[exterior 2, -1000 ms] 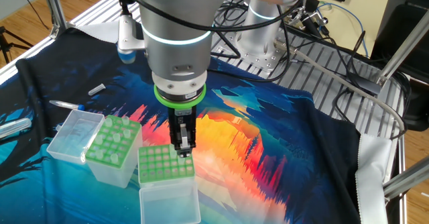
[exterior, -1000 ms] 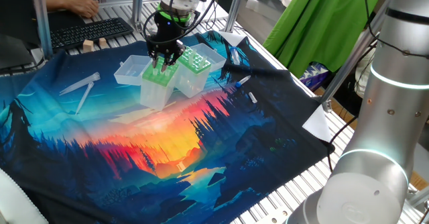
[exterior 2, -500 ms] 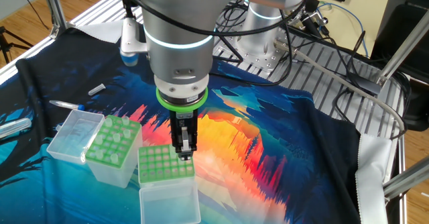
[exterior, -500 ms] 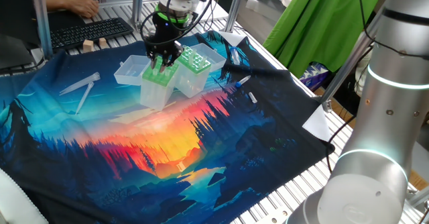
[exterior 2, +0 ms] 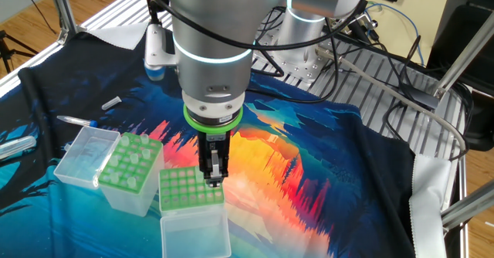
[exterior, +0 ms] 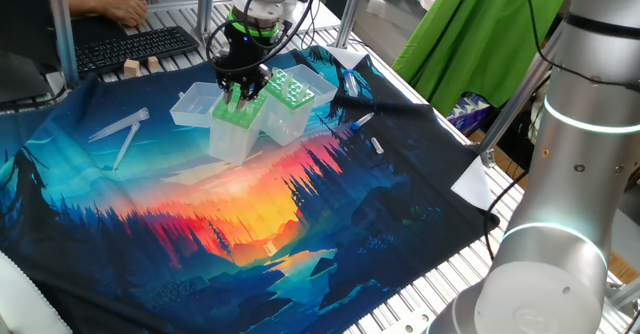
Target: Transfer all large pipette tips from one holder to another
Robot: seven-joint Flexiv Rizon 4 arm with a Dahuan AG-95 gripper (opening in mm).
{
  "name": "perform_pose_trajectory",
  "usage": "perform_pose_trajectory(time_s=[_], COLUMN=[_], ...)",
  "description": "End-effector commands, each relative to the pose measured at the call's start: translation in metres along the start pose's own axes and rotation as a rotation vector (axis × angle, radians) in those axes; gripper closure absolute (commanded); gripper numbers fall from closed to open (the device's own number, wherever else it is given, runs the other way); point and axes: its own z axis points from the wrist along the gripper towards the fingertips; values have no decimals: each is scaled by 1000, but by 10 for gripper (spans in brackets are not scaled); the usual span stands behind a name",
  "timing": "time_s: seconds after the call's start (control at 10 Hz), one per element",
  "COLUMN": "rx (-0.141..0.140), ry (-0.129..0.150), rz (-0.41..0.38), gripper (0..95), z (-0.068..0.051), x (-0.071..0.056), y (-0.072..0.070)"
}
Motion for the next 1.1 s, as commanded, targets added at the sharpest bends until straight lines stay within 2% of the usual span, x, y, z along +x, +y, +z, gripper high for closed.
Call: perform_pose_trajectory(time_s=[0.1, 0.7, 0.8, 1.1], rx=[3, 4, 7, 6], ry=[-8, -7, -6, -5], rz=[2, 13, 17, 26], gripper=[760, 760, 570, 570], z=[0, -1, -1, -1], x=[-1, -4, -4, -5], y=[1, 4, 5, 6])
